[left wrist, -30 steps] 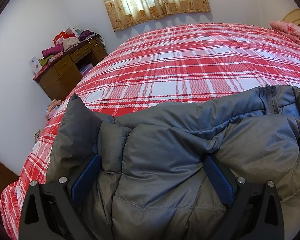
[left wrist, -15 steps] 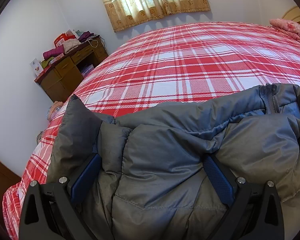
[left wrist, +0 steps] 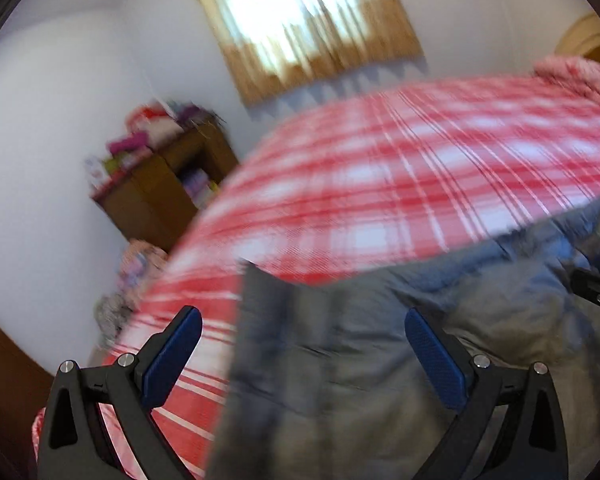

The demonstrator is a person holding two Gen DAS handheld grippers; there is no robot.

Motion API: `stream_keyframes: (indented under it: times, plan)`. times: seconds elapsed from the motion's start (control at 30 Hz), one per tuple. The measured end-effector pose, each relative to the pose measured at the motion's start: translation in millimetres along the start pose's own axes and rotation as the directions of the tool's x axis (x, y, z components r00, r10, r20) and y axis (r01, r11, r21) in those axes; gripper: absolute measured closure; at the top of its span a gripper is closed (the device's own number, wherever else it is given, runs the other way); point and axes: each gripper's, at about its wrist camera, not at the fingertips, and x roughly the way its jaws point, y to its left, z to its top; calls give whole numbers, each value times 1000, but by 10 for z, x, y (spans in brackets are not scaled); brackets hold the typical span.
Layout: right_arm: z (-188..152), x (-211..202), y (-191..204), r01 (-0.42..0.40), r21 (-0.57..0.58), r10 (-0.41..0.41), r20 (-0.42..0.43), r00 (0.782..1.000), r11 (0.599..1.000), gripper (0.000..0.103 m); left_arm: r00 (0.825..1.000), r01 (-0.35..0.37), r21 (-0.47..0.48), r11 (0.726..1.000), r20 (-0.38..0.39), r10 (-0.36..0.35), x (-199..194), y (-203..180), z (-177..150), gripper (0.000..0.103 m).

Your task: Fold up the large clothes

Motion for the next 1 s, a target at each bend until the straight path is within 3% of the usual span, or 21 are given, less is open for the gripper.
stream_keyframes:
  times: [0.07, 0.2, 0.37, 0.47, 1.0]
  plan:
    - [1, 38, 147, -2, -41, 2, 3, 1000, 999, 53, 1000, -11, -20, 1000, -23, 10, 104, 71, -65, 1]
    - [-177, 427, 249, 2, -90, -9, -85, 996, 996, 53, 988, -34, -45, 998, -150, 27, 510, 92, -376, 1]
    - [-231, 528, 151, -17, -61, 12, -78, 997, 998, 53, 984, 35, -144, 989, -166, -59, 658, 184, -512, 1]
    - [-233, 539, 194, -12, -66, 6, -83, 997, 998, 53, 980, 50, -156, 986, -182, -78, 729, 183, -523, 1]
    - [-244, 598, 258, 32, -104, -42, -98, 994, 994, 53, 974, -2, -67, 998, -224, -13, 771, -84, -468, 1]
